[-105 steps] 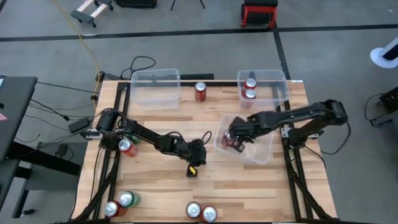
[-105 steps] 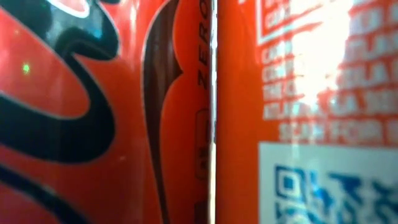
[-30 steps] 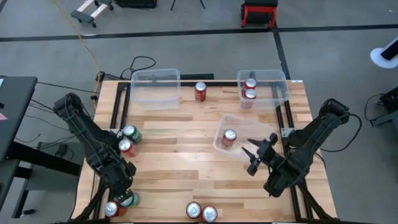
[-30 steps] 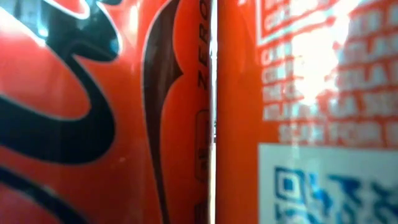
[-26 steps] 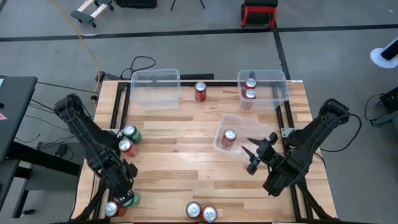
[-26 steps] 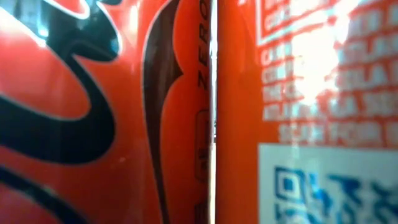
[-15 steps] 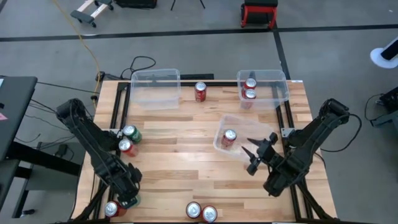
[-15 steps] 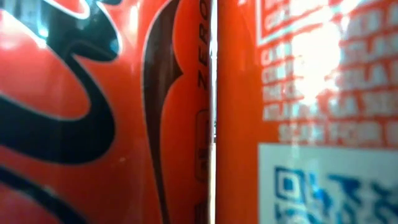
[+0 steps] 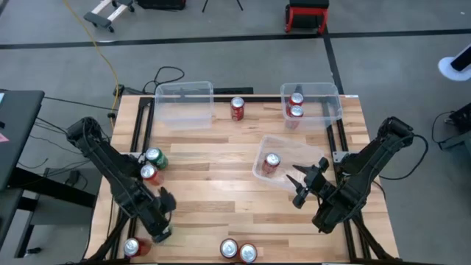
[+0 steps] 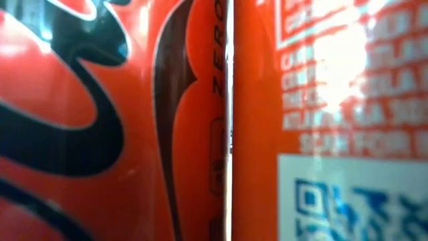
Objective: Sort soda cans
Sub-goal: Move the bottom green soda can to the middle of the table
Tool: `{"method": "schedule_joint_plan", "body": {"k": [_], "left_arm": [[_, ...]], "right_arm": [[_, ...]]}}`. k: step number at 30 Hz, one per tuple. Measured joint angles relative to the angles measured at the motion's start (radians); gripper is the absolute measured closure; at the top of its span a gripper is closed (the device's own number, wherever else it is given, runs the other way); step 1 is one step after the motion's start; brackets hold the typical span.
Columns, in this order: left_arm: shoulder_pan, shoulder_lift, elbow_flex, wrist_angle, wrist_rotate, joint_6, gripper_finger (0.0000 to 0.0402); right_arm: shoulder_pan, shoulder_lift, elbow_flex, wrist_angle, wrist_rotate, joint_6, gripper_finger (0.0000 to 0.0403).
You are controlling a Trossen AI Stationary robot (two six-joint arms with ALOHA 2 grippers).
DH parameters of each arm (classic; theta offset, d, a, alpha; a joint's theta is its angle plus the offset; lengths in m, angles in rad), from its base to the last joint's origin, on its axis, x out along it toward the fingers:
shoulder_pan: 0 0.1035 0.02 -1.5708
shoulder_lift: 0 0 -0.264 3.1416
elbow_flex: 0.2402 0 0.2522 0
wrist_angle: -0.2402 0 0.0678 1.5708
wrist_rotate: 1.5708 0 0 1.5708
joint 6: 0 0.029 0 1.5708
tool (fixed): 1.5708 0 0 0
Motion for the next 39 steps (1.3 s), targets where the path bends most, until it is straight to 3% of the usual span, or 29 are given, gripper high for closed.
{"method": "schedule_joint_plan", "body": {"k": [2, 8, 16, 23, 27, 34, 39], "left_arm": [[0.019, 0.007, -0.011, -0.021, -0.043, 0.014, 0.0237], [0.042, 0.012, -0.005, -0.045, -0.002, 0.046, 0.0237], [0.084, 0.012, -0.007, -0.145, -0.049, 0.016, 0.0237], [0.064, 0.005, -0.005, -0.137, 0.074, -0.054, 0.0237], [0.020, 0.004, -0.015, -0.137, 0.072, -0.087, 0.0233], [0.009, 0.005, -0.114, -0.154, 0.066, -0.188, 0.0176], [0.008, 0.001, -0.213, -0.037, 0.153, -0.192, 0.0118]], "right_arm": [[0.000, 0.000, 0.000, 0.000, -0.004, 0.000, 0.0195], [0.003, 0.000, 0.000, 0.000, -0.014, -0.007, 0.0195], [0.019, 0.000, 0.000, -0.001, -0.015, -0.008, 0.0195], [0.018, 0.000, 0.000, 0.001, -0.014, -0.025, 0.0195], [0.019, 0.000, 0.000, 0.003, -0.015, -0.032, 0.0195], [0.033, 0.000, 0.000, 0.005, -0.015, -0.033, 0.0195], [0.033, 0.000, 0.000, 0.004, -0.030, -0.033, 0.0195]]}}
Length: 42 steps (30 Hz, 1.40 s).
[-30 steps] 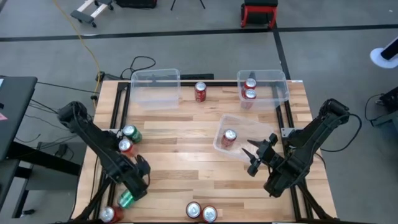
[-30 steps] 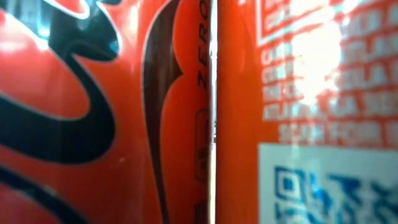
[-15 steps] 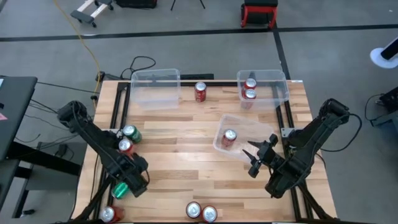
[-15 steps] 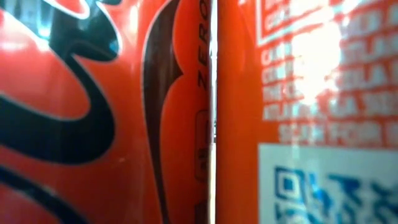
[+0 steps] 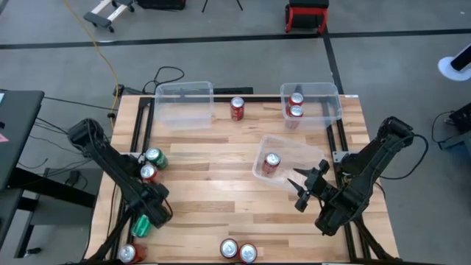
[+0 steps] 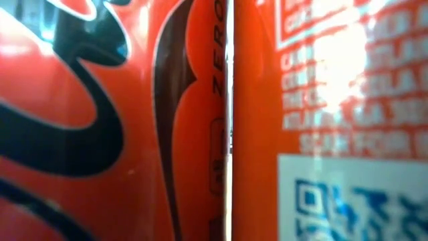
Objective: Sort soda cans
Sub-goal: Move the bottom green soda can to the middle of the table
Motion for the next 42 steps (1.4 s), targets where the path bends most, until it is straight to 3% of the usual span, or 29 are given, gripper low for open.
{"method": "schedule_joint_plan", "body": {"k": [6, 12, 17, 24, 29, 36, 42], "left_arm": [[-0.003, 0.003, -0.049, 0.106, 0.012, 0.016, 0.0077], [-0.003, 0.003, -0.087, 0.174, -0.024, 0.012, 0.0074], [0.010, 0.005, -0.144, 0.170, -0.143, -0.001, 0.0074], [0.117, 0.002, -0.194, 0.264, -0.153, 0.093, 0.0074], [0.191, 0.005, -0.138, 0.167, -0.175, 0.139, 0.0075], [0.198, 0.004, 0.041, -0.094, -0.168, 0.156, 0.0075], [0.135, 0.004, 0.137, -0.083, -0.110, 0.077, 0.0075]], "right_arm": [[0.000, 0.000, 0.000, 0.000, -0.002, 0.000, 0.0195], [0.000, 0.000, 0.000, 0.001, -0.003, 0.006, 0.0195], [-0.001, 0.000, 0.000, 0.009, -0.003, 0.007, 0.0195], [-0.003, 0.000, 0.000, 0.009, -0.003, 0.007, 0.0195], [-0.009, 0.000, 0.000, 0.009, -0.004, 0.007, 0.0195], [-0.010, 0.000, 0.000, 0.008, -0.010, 0.008, 0.0195], [0.000, 0.000, 0.000, 0.008, -0.011, 0.006, 0.0195]]}}
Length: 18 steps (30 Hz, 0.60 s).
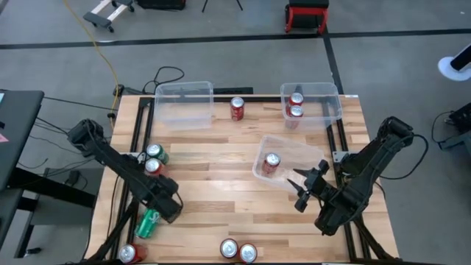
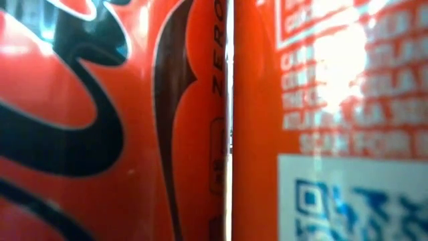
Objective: Sort soda cans
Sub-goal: Move the bottom green soda can to the middle of the table
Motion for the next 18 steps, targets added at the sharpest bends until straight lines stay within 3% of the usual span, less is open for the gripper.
{"method": "schedule_joint_plan", "body": {"k": [9, 18], "left_arm": [[-0.175, 0.000, 0.005, 0.030, 0.044, -0.224, 0.0075], [-0.224, -0.002, -0.082, 0.206, 0.012, -0.337, 0.0074]], "right_arm": [[0.013, 0.000, 0.000, -0.014, -0.007, -0.006, 0.0195], [0.009, 0.000, 0.000, -0.016, -0.007, -0.009, 0.0195]]}}
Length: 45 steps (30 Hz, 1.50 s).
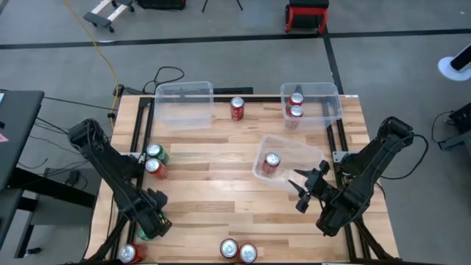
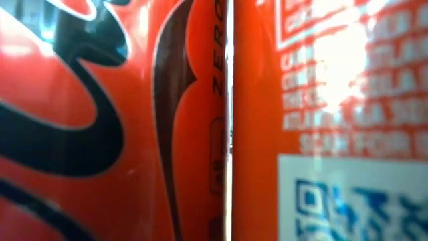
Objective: Sort soda cans
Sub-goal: Move the bottom green soda can to the middle of the table
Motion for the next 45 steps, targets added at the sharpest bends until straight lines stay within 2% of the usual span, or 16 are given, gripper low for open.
{"method": "schedule_joint_plan", "body": {"k": [10, 14, 19, 26, 32, 37, 45], "left_arm": [[0.010, -0.001, -0.129, 0.175, 0.039, -0.020, 0.0072], [0.032, -0.003, -0.157, 0.192, 0.040, -0.013, 0.0095], [0.094, -0.002, -0.166, 0.195, -0.043, 0.024, 0.0112], [0.274, -0.001, -0.167, 0.204, -0.187, 0.229, 0.0089], [0.497, 0.001, -0.160, 0.202, -0.326, 0.492, 0.0089], [0.599, 0.004, -0.125, 0.191, -0.323, 0.659, 0.0088], [0.627, 0.005, -0.046, 0.063, -0.311, 0.745, 0.0088]], "right_arm": [[0.001, 0.000, 0.000, -0.002, -0.003, 0.000, 0.0195], [0.001, 0.000, 0.000, -0.001, -0.004, 0.001, 0.0195], [0.001, 0.000, 0.000, 0.001, -0.010, 0.003, 0.0195], [0.001, 0.000, 0.000, 0.003, -0.011, 0.004, 0.0195], [0.001, 0.000, 0.000, 0.003, -0.011, 0.003, 0.0195], [0.001, 0.000, 0.000, 0.001, -0.015, 0.003, 0.0195], [0.002, 0.000, 0.000, 0.001, -0.015, 0.003, 0.0195]]}}
